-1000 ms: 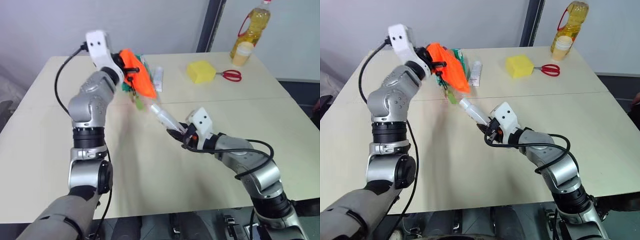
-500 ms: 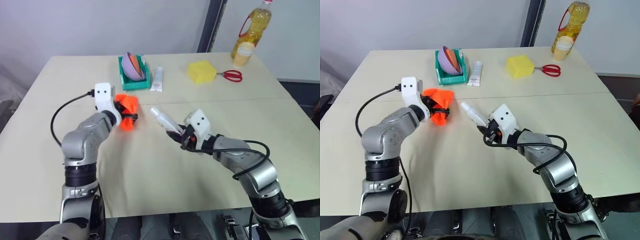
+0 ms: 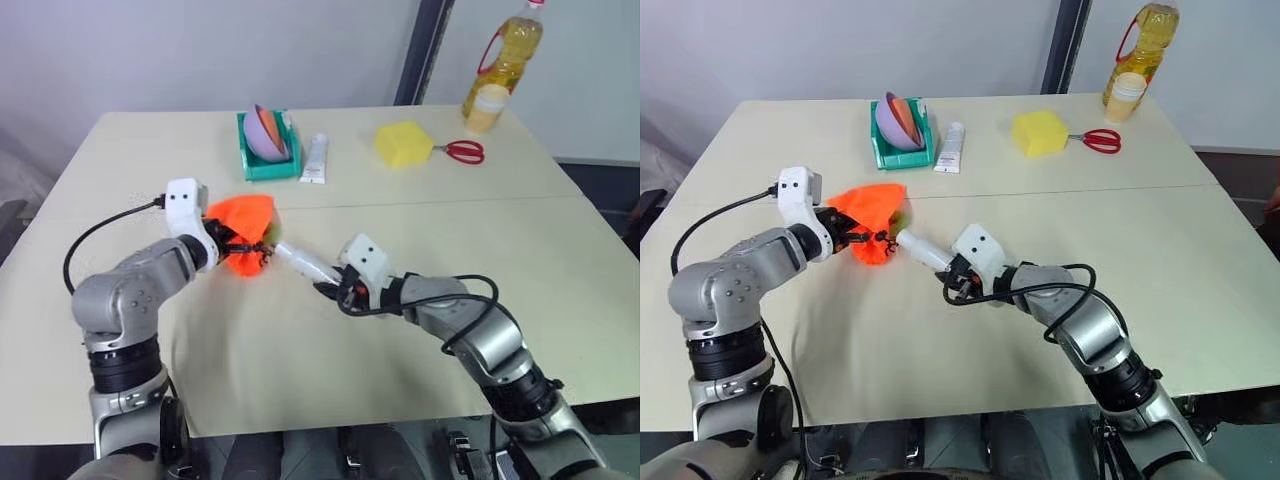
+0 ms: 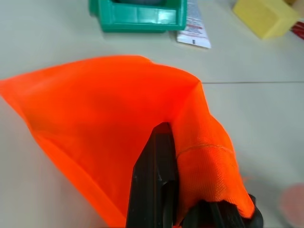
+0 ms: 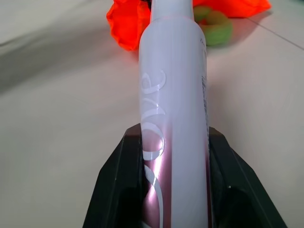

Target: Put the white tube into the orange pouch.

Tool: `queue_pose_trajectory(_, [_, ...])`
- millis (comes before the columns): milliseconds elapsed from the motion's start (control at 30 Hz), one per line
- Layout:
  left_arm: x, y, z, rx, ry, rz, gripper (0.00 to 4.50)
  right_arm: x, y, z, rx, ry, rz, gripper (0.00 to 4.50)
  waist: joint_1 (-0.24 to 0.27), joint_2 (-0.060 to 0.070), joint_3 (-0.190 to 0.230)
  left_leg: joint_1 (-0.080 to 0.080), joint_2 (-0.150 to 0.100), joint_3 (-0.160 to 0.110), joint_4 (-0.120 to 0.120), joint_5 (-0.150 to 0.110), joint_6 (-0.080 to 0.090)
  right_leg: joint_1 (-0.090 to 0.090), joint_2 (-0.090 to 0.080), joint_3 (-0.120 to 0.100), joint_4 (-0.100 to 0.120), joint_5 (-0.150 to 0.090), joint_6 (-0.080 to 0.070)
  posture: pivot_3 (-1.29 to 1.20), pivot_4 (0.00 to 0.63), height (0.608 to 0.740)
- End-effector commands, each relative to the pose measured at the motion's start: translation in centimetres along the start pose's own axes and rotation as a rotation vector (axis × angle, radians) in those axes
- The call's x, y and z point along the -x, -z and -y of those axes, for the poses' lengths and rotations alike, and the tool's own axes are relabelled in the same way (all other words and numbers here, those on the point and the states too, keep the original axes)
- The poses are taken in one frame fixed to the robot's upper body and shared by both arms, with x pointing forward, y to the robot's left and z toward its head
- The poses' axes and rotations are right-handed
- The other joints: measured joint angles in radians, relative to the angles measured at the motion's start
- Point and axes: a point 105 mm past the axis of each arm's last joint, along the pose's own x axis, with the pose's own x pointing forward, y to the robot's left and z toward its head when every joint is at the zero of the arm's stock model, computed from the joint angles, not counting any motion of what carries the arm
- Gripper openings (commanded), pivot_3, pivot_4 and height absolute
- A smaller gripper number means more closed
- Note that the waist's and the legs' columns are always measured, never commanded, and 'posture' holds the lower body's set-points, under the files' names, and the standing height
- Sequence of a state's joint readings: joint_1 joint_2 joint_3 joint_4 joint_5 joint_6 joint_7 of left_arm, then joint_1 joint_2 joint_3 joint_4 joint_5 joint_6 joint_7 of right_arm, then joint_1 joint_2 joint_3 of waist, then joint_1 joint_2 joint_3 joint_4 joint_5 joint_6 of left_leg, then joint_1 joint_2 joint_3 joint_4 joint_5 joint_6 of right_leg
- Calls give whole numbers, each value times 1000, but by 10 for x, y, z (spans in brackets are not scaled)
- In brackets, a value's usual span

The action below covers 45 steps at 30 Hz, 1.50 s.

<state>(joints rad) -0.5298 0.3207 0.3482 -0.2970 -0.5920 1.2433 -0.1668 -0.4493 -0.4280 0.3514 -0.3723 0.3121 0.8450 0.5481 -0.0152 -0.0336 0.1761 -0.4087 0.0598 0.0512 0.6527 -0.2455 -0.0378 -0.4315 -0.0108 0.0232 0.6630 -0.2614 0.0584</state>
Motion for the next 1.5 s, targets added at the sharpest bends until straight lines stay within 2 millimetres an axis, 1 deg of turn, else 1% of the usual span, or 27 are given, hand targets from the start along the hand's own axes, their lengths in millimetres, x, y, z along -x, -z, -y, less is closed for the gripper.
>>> queue_pose_trajectory(33, [9,-7,8,31,129,13,0,-6,-20,-4,58,-20,68,1001,0,0,0,0,0,0,0,0,0,0,0,0,0,0,0,0,150,726])
queue_pose_trajectory(133, [11,-2,3,101,220,-22,0,-11,-23,-7,76,-27,82,1001,-1,0,0,0,0,0,0,0,0,0,0,0,0,0,0,0,150,726])
queue_pose_trajectory(267, [11,-3,-3,177,308,-42,0,-16,-22,-12,88,-48,84,1001,-1,0,0,0,0,0,0,0,0,0,0,0,0,0,0,0,150,726])
queue_pose_trajectory(333, [11,-3,-5,170,329,-63,0,-18,-20,-13,100,-41,65,1001,-1,0,0,0,0,0,0,0,0,0,0,0,0,0,0,0,150,726])
queue_pose_trajectory(433, [11,-1,0,129,376,-92,0,-16,-20,-15,93,-53,67,1001,0,0,0,0,0,0,0,0,0,-1,0,0,0,0,0,0,150,726])
queue_pose_trajectory(567, [6,1,-1,104,376,-112,0,-5,-19,-24,97,-110,83,1001,2,0,0,0,0,0,0,0,0,-1,-1,0,0,0,0,0,150,726])
queue_pose_trajectory(667, [3,0,2,100,390,-115,0,-5,-18,-31,90,-148,64,1001,-1,0,0,0,0,0,0,0,0,-1,-1,0,0,0,0,0,150,726])
queue_pose_trajectory(733, [2,-1,5,98,403,-114,0,-10,-16,-30,73,-142,41,1001,-3,0,0,0,0,0,0,0,0,-1,0,0,0,0,0,0,150,726])
queue_pose_trajectory(867, [2,-2,10,85,423,-113,0,-24,-10,-21,40,-73,-23,1001,-4,0,0,0,1,0,0,0,0,-1,0,0,0,0,0,0,150,726])
queue_pose_trajectory(1000, [4,-2,12,70,429,-109,0,-28,-11,-17,27,-46,-22,1001,1,0,0,-1,1,0,0,0,0,-2,0,0,0,0,0,0,150,726])
queue_pose_trajectory(1100, [6,2,13,38,427,-120,0,-30,-12,-11,22,-19,-23,1001,0,0,0,-1,1,0,0,0,0,-2,-2,1,0,0,0,0,150,726])
queue_pose_trajectory(1233, [8,3,18,-22,432,-126,0,-30,-16,-10,13,-17,-17,1001,-1,0,0,-1,1,0,0,0,0,-2,-1,1,0,0,0,0,150,726])
queue_pose_trajectory(1300, [8,1,27,-101,441,-122,0,-30,-24,-13,-29,-36,5,1001,-1,0,0,-1,1,0,-1,0,0,-2,-1,0,0,0,0,0,150,726])
queue_pose_trajectory(1400, [9,-1,37,-165,462,-114,0,-32,-30,-15,-95,-47,21,1001,-1,0,0,-1,1,0,-1,0,0,-2,-1,1,0,0,0,0,150,726])
queue_pose_trajectory(1500, [10,3,49,-267,482,-132,0,-37,-34,-12,-190,-28,23,1001,-2,0,0,-1,1,0,-1,0,0,-2,-1,1,0,0,0,0,150,726])
